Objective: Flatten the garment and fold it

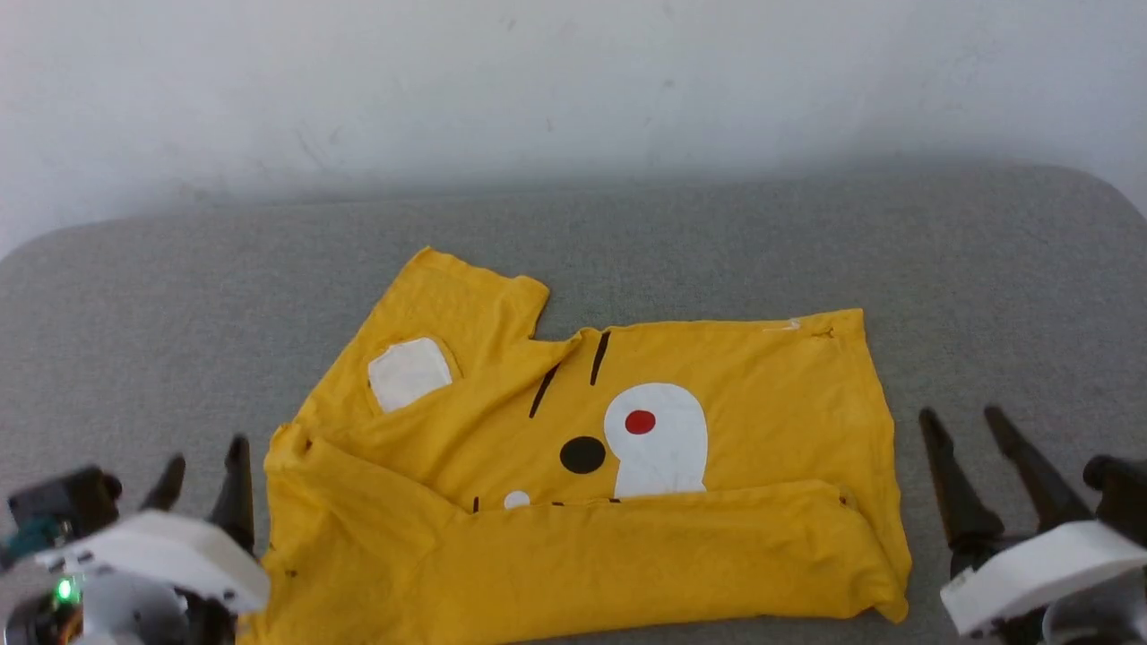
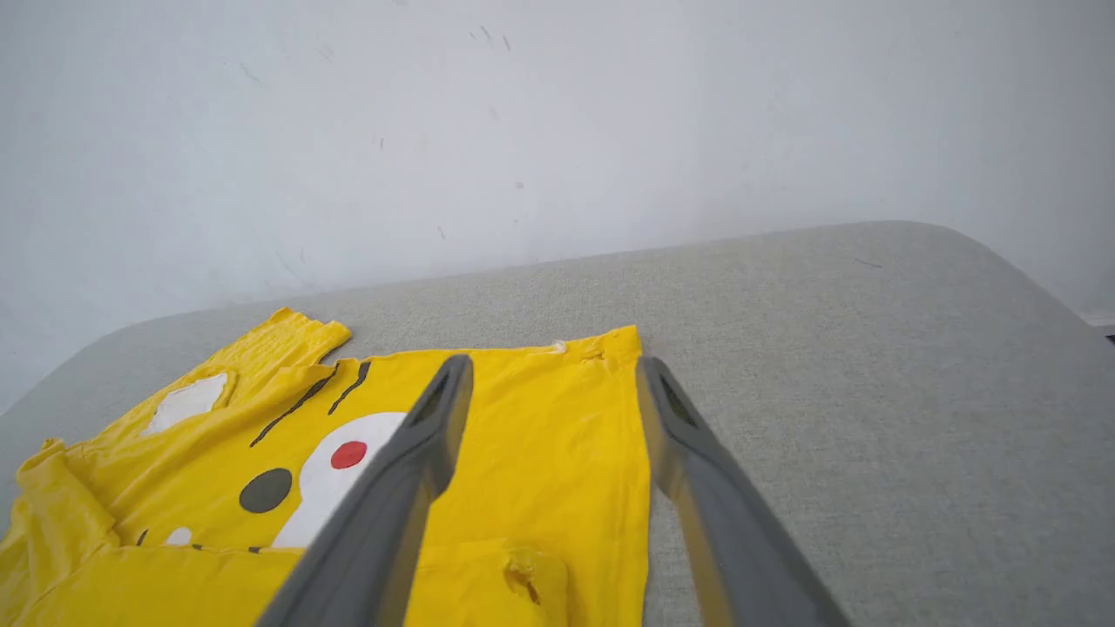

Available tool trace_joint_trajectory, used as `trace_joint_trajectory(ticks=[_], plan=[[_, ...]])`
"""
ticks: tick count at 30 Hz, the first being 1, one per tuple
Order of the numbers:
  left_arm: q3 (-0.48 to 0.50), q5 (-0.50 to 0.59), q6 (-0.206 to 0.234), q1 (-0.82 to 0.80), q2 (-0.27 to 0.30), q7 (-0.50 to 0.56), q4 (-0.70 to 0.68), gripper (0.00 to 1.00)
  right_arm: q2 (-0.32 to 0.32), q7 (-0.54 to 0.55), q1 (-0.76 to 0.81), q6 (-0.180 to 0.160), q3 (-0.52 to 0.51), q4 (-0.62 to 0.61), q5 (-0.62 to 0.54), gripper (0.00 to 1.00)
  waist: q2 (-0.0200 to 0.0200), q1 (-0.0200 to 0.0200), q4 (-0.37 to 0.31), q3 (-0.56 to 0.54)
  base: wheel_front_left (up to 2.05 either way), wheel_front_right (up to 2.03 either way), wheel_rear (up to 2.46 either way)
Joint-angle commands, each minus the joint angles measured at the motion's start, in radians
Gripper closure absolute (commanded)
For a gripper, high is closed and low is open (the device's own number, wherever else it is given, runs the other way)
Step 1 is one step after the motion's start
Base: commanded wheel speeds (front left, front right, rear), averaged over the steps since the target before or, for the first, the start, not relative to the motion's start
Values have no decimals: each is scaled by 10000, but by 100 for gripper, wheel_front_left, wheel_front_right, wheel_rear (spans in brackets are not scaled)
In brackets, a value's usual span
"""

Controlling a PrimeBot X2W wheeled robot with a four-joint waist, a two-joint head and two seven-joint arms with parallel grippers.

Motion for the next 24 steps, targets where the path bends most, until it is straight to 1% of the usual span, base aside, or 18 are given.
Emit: trace_joint_trajectory(ticks=[1,4,7,12,16,20,22,24], plan=[[52,100,-85,-365,46,-92,-34,0,49,-149,-286,-7,-16,-125,-171,0,0,0,-163,311,0,0,0],[-14,261,-204,-1463,62,-89,131,0,106,-476,-804,-7,-8,-409,-639,0,0,0,-306,893,0,0,0],[-173,445,-427,-2731,94,-14,607,0,141,-517,-1310,-7,110,-566,-1003,0,0,0,-459,1528,0,0,0],[-622,766,-996,-5044,110,290,1790,0,121,-516,-1904,-7,264,-688,-1458,0,0,0,-753,2415,0,0,0],[-949,979,-1505,-6803,102,558,2998,0,117,-665,-2358,-7,454,-617,-1547,0,0,0,-1101,2978,0,0,0],[-1191,1035,-1905,-8315,84,1073,4455,0,190,-822,-2708,-7,711,-368,-1460,0,0,0,-1496,3462,0,0,0],[-1389,1023,-2172,-8895,87,1509,5145,0,230,-904,-2830,-7,847,-223,-1401,0,0,0,-1673,3658,0,0,0],[-1643,985,-2464,-9375,122,2173,5825,0,265,-954,-2924,-7,968,-61,-1330,0,0,0,-1849,3835,0,0,0]])
